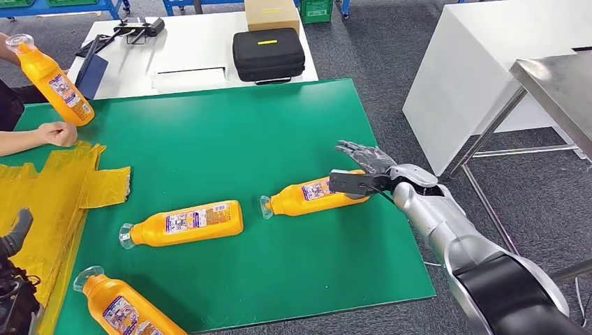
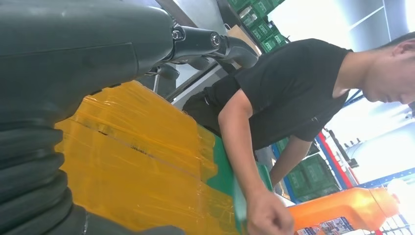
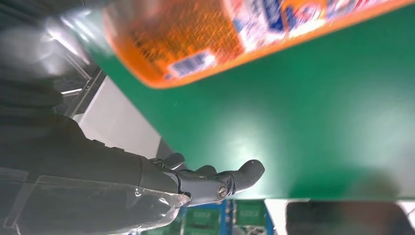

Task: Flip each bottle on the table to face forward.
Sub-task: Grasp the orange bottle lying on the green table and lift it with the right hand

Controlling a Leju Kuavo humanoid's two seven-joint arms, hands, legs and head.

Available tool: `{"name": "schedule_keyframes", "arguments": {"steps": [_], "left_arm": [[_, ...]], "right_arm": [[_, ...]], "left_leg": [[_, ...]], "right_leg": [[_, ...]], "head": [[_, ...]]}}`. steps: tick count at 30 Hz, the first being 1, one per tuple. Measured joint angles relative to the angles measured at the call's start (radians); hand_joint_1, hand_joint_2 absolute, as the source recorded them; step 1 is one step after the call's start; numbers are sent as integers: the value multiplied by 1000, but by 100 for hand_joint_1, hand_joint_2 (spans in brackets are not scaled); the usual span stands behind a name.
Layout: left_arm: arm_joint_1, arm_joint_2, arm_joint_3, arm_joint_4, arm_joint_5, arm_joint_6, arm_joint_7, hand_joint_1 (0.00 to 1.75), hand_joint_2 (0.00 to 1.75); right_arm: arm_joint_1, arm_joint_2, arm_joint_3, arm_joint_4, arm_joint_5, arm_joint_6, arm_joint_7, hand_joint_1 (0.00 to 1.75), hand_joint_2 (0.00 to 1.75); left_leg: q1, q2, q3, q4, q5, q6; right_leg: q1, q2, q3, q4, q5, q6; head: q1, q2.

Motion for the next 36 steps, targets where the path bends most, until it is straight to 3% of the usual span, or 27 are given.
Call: {"name": "schedule_keyframes", "arguments": {"steps": [12, 21, 27, 29, 33, 34, 36], "left_arm": [[-9, 0, -12, 18, 10, 4, 0, 0, 175], [-16, 1, -15, 32, 8, 19, 0, 0, 175], [-19, 1, -16, 41, 7, 24, 0, 0, 175], [-19, 1, -16, 43, 7, 24, 0, 0, 175], [-21, 1, -16, 47, 2, 27, 0, 0, 175], [-21, 1, -17, 49, 0, 28, 0, 0, 175], [-23, 1, -17, 53, -3, 32, 0, 0, 175]], "right_arm": [[-11, 18, 54, 36, -1, 55, -47, 0, 175], [-20, 36, 141, 91, 78, 180, 56, 0, 175], [-36, 40, 177, 118, 87, 195, 71, 0, 175], [-38, 41, 182, 123, 88, 197, 72, 18, 175], [-46, 44, 199, 134, 103, 227, 88, 164, 175], [-48, 45, 205, 138, 109, 237, 96, 175, 175], [-50, 47, 216, 143, 120, 247, 114, 175, 175]], "left_leg": [[0, 0, 0, 0, 0, 0], [0, 0, 0, 0, 0, 0], [0, 0, 2, 0, 0, 0], [0, 0, 2, 0, 0, 0], [0, 0, 4, 0, 0, 0], [0, 0, 5, 0, 0, 0], [0, 0, 7, 0, -1, 0]], "right_leg": [[0, 0, 0, 0, 0, 0], [0, 0, 0, 0, 0, 0], [0, 0, 2, 0, 0, 0], [0, 0, 2, 0, 0, 0], [0, 0, 3, -1, 0, 0], [0, 0, 4, -1, 0, 0], [0, 0, 6, -1, 0, 0]], "head": [[0, 0], [0, 0], [0, 0], [0, 0], [0, 0], [0, 0], [0, 0]]}}
